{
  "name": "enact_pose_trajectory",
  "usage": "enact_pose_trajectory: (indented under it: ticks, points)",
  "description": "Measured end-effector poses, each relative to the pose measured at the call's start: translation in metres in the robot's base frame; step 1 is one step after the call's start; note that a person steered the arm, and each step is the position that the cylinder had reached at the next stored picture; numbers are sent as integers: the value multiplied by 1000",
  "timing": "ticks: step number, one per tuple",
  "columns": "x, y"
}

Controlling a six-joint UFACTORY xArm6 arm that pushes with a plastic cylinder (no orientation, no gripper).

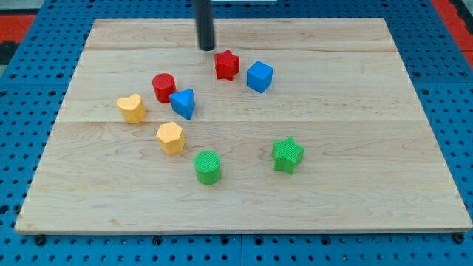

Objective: Push the blue cube down

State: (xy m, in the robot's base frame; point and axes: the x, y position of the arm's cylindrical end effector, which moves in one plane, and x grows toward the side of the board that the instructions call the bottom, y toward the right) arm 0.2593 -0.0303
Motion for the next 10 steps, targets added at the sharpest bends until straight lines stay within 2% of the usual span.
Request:
enact_pose_trajectory:
  ticks: [3,4,5,6,7,8,9,10]
  points:
    - [74,18]
    - [67,23]
    - [34,54]
    - [63,92]
    - [97,91]
    - [106,91]
    - [93,112]
    - [79,110]
